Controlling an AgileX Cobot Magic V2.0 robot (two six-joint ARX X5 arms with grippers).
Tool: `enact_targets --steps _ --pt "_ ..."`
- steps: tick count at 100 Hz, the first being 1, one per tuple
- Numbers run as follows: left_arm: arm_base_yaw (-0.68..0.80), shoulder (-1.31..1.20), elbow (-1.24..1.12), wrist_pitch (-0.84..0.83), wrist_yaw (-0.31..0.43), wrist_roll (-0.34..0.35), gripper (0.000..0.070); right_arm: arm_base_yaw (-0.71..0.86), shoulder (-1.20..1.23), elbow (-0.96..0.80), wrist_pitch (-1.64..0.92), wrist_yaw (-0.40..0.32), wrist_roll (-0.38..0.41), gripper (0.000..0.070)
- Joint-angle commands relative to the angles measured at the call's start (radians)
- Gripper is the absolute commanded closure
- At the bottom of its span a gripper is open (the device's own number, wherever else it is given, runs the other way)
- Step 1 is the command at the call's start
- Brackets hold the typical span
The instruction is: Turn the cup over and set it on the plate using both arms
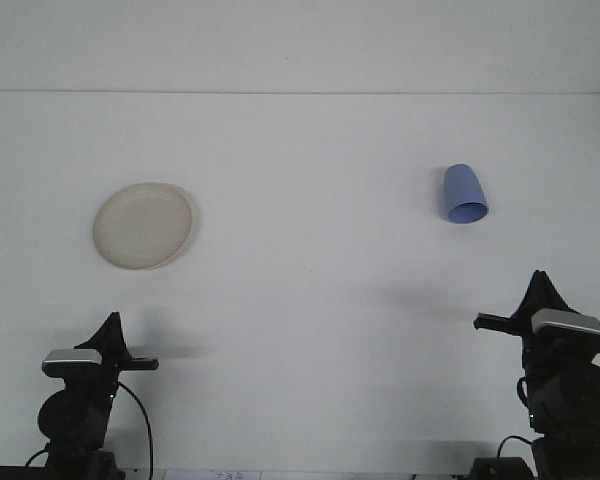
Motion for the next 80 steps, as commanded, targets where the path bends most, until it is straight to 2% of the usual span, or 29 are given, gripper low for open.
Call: enact_targets --steps 1,6,11,52,69,74,80 --pt "0.001 -0.002 -0.019 0.013 -0.005 -0.002 0.0685 -0.002 0.032 0.004 -0.001 0.0 -0.021 0.0355" --pt "0.001 -0.002 -0.019 0.013 -0.005 -0.002 0.0685 -0.002 0.053 0.004 0.0 0.0 -0.019 0.0244" --pt "0.001 -0.002 -0.019 0.013 -0.005 -0.002 0.0685 -0.002 0.072 0.004 0.0 0.0 -0.018 0.0201" --pt "0.001 -0.002 -0.019 0.013 -0.005 -0.002 0.0685 -0.037 0.349 0.005 0.201 -0.006 -0.039 0.02" --pt "0.001 -0.002 -0.019 0.013 -0.005 -0.002 0.0685 -0.082 0.557 0.005 0.402 -0.1 -0.122 0.0199" --pt "0.001 -0.002 -0.019 0.013 -0.005 -0.002 0.0685 -0.096 0.614 0.005 0.458 -0.135 -0.13 0.0199" --pt "0.001 -0.002 -0.019 0.013 -0.005 -0.002 0.0685 -0.114 0.679 0.005 0.507 -0.143 -0.13 0.0199"
